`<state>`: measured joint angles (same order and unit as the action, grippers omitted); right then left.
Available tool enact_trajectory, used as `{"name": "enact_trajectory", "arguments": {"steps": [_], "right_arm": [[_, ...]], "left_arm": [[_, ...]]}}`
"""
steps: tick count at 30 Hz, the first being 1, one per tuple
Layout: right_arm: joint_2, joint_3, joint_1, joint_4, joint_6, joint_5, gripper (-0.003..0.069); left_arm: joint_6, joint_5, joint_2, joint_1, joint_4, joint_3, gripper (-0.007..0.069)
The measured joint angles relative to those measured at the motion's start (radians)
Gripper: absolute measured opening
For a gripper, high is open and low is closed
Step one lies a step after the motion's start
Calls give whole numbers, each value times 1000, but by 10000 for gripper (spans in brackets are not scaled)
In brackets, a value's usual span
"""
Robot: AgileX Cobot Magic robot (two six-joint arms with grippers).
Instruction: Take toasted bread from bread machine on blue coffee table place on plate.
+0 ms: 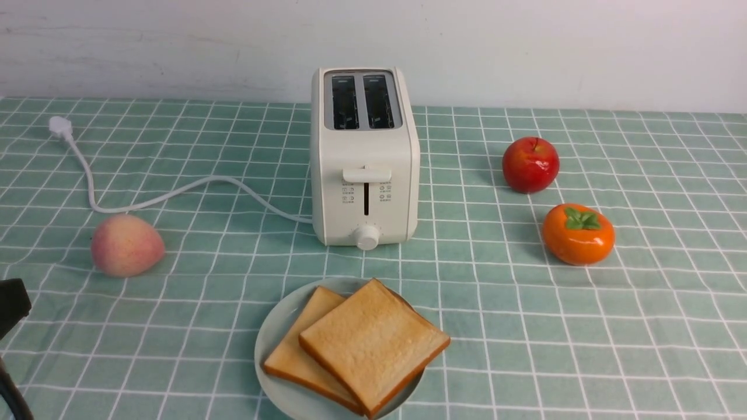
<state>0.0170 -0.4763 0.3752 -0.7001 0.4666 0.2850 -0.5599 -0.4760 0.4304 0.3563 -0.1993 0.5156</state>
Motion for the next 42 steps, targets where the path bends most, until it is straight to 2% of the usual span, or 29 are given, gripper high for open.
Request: {"name": "enact_trajectory", "arguments": {"steps": [7,9,15,18,25,42], "right_arm": [[0,0,0,0,0,-1,20],[0,0,0,0,0,-1,22],[0,0,0,0,0,-3,29],[1,0,0,0,0,-3,35],[1,0,0,0,0,-7,39],[1,0,0,0,0,-7,65]], "left_arm": [[33,18,-37,-1,1,-33,-9],[90,79,-104,-21,35,-108,-6],[325,248,-314,-171,241,-401,-3],[370,242,-416,-241,290,-521,0],[388,92,-440,-274,286,-546,6],[390,86,-440,-274,283,-546,20]]}}
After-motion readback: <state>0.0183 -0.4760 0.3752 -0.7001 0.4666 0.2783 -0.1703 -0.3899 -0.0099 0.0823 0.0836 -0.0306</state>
